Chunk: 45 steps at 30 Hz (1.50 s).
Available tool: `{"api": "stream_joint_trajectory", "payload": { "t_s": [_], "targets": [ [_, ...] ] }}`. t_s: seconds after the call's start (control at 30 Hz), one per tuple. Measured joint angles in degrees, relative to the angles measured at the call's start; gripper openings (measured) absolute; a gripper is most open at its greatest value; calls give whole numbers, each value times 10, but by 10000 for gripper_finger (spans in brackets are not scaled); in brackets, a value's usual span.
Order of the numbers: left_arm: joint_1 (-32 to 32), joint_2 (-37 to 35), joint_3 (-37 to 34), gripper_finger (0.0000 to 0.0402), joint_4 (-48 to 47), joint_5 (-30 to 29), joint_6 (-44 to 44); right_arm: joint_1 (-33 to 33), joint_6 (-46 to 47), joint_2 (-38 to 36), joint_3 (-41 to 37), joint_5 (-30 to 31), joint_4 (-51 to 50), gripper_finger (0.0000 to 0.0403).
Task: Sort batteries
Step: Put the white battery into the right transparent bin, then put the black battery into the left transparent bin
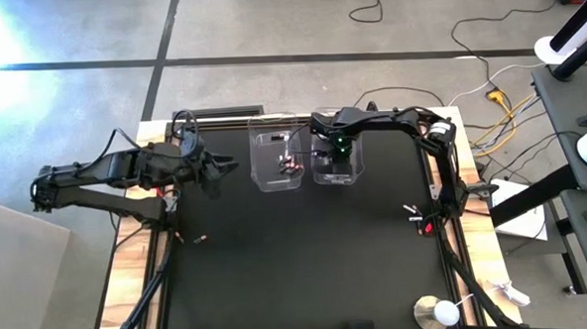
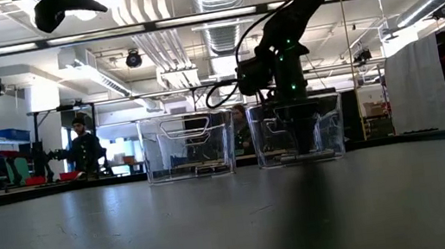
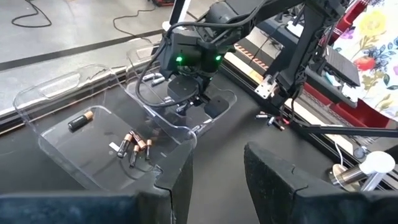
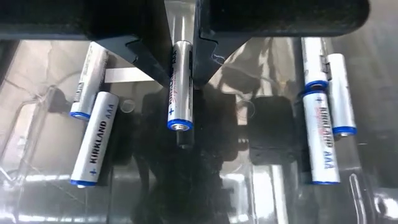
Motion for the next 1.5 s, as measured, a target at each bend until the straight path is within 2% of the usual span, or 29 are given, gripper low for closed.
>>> {"api": "stream_joint_trajectory", "payload": {
  "t_s": [0.47, 0.63, 0.83, 1.2, 1.5],
  "targets": [
    [0, -2, 0, 130, -8, 0, 7, 0, 11, 0, 0, 0, 5, 48],
    [-13, 3, 0, 138, -48, 59, -12, 0, 14, 0, 0, 0, 5, 54],
    [-46, 31, -8, 134, -164, 195, -117, 0, 15, 0, 0, 1, 5, 62],
    [-166, 83, -112, 127, -177, 278, -281, 0, 7, -1, -1, 2, 6, 81],
    [-177, 138, -178, 127, -191, 275, -322, 3, -15, -32, 33, 35, -16, 105]
  ]
}}
